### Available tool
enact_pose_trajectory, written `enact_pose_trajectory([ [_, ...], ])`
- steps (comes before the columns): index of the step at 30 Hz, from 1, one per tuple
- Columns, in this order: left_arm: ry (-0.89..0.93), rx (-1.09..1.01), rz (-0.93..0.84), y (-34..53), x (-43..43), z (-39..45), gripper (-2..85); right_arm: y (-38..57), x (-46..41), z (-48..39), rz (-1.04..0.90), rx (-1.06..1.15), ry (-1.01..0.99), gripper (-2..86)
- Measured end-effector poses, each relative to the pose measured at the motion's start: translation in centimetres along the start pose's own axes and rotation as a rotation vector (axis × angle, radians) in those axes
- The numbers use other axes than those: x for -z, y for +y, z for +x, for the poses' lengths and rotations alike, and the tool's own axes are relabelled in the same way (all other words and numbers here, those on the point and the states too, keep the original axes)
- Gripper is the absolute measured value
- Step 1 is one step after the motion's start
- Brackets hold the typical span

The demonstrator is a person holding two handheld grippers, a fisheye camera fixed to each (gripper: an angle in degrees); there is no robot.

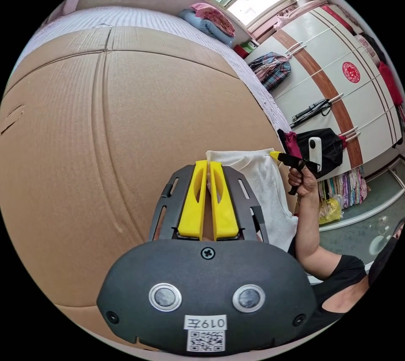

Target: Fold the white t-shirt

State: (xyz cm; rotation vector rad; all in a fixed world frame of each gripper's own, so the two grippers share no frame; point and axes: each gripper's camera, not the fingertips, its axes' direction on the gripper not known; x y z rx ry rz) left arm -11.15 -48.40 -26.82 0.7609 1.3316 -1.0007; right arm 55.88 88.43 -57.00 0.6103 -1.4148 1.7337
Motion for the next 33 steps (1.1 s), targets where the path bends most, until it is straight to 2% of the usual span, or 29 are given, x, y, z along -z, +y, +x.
enact_pose_trajectory([
  [6,0.015,0.009,-0.018,0.3,0.1,-0.3,1.4,-1.4,-1.5,-0.1,-0.022,0.012,-0.004,6.7],
  [11,0.011,0.029,0.006,0.3,1.4,-0.5,1.8,-1.4,1.6,-2.6,0.089,0.074,0.13,8.8],
  [14,0.031,0.053,0.059,0.6,2.6,-1.0,2.3,-1.9,1.0,-3.7,0.068,0.149,-0.042,7.3],
  [16,0.054,0.07,0.067,0.8,2.9,-1.4,3.0,-2.5,-1.1,-3.3,0.008,0.15,-0.084,7.4],
  [24,0.052,0.057,0.008,2.6,2.4,-0.5,6.8,-4.0,-5.8,-1.4,-0.079,0.111,-0.065,8.7],
  [33,0.049,0.054,-0.023,1.9,1.1,-0.1,3.5,-4.9,-7.8,-0.5,-0.091,0.125,-0.076,6.6],
])
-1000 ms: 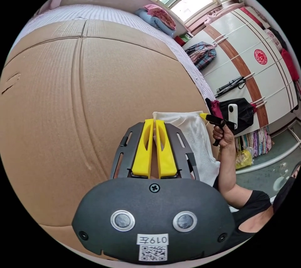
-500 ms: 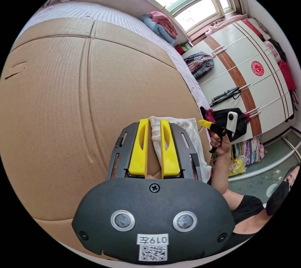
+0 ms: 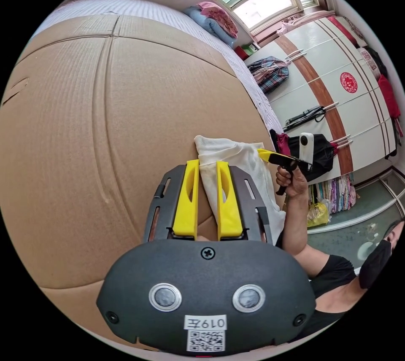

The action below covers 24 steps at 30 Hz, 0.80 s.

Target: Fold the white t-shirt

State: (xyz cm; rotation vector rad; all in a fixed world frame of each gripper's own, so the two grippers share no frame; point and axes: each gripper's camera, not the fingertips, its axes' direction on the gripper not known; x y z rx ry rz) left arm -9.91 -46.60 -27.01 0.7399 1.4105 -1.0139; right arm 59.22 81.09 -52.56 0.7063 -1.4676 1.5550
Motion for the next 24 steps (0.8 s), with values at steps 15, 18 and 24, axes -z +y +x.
enact_pose_trajectory([
  [15,-0.034,0.038,0.034,-0.1,-0.9,0.3,1.2,-0.7,-0.1,2.7,0.019,-0.039,0.088,0.2],
  [18,-0.026,0.035,0.032,-0.2,-1.3,0.4,1.1,-0.8,-0.2,3.3,0.011,-0.043,0.065,0.4],
  [24,-0.029,0.009,0.02,-0.3,-1.7,1.1,1.4,-1.5,-1.5,3.7,-0.019,-0.039,0.072,2.2],
])
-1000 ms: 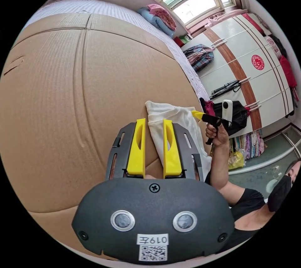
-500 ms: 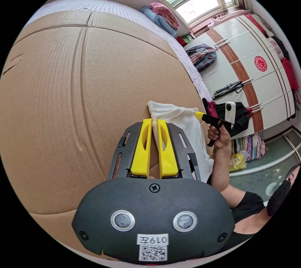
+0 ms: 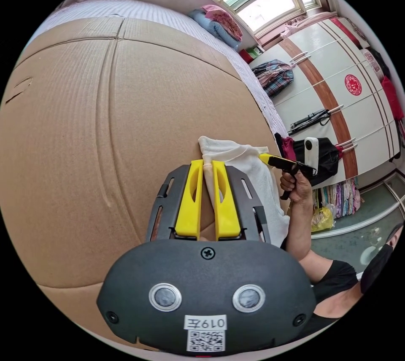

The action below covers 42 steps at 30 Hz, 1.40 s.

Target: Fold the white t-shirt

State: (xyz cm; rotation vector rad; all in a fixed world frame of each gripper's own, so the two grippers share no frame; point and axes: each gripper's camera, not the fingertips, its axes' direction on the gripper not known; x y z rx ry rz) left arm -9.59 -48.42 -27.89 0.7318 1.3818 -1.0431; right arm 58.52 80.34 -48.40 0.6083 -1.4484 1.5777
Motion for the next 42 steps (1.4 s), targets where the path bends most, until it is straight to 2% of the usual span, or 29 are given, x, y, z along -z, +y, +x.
enact_pose_trajectory([
  [8,-0.017,0.0,0.018,0.2,-0.4,0.8,3.6,0.2,2.1,1.7,0.091,-0.009,-0.059,7.0],
  [15,-0.025,0.001,0.014,-0.1,-1.3,1.3,2.1,-0.4,0.6,1.9,0.047,-0.005,-0.048,5.7],
  [22,-0.024,0.009,0.021,0.1,-1.9,1.5,1.6,-0.3,1.7,2.6,0.086,-0.017,0.0,1.1],
  [28,-0.031,-0.009,0.026,0.1,-2.3,2.3,3.9,-0.7,1.0,2.7,0.049,-0.019,-0.009,1.8],
  [31,-0.051,-0.022,0.082,0.3,-1.3,3.0,6.6,-0.6,1.7,2.7,0.057,-0.01,-0.038,4.0],
  [35,-0.002,-0.155,0.132,-0.2,-0.8,5.8,8.0,-0.6,2.3,3.2,0.064,-0.014,-0.074,5.4],
  [38,0.023,-0.268,0.03,-1.9,-3.0,8.5,8.1,-0.8,1.9,3.3,0.05,-0.019,-0.079,5.5],
  [42,-0.025,-0.316,-0.038,-4.2,-5.7,10.3,7.7,-0.9,2.0,3.3,0.049,-0.016,-0.08,5.5],
])
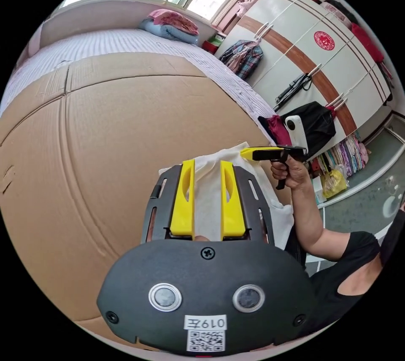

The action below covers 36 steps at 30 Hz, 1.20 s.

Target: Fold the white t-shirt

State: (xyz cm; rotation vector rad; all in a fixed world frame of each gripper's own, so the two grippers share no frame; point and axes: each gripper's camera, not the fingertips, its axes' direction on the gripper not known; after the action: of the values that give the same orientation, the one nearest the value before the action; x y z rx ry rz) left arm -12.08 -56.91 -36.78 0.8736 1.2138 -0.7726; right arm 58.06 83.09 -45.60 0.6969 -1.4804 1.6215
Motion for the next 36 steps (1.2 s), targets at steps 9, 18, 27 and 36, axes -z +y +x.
enact_pose_trajectory([
  [9,-0.009,0.036,-0.041,-1.4,-1.9,-0.1,7.4,-0.1,0.8,0.2,0.018,-0.004,-0.012,4.6],
  [18,0.006,0.033,-0.074,-2.4,-3.6,-0.2,4.8,-0.5,0.1,-0.5,0.012,0.005,0.009,2.0],
  [27,0.023,0.104,-0.02,-3.3,-3.7,-1.5,2.2,-0.7,0.2,-0.6,0.012,-0.013,0.041,0.2],
  [36,0.101,0.085,-0.048,-3.5,-3.9,-2.0,4.8,-0.9,0.3,-0.8,0.012,-0.017,0.034,0.1],
])
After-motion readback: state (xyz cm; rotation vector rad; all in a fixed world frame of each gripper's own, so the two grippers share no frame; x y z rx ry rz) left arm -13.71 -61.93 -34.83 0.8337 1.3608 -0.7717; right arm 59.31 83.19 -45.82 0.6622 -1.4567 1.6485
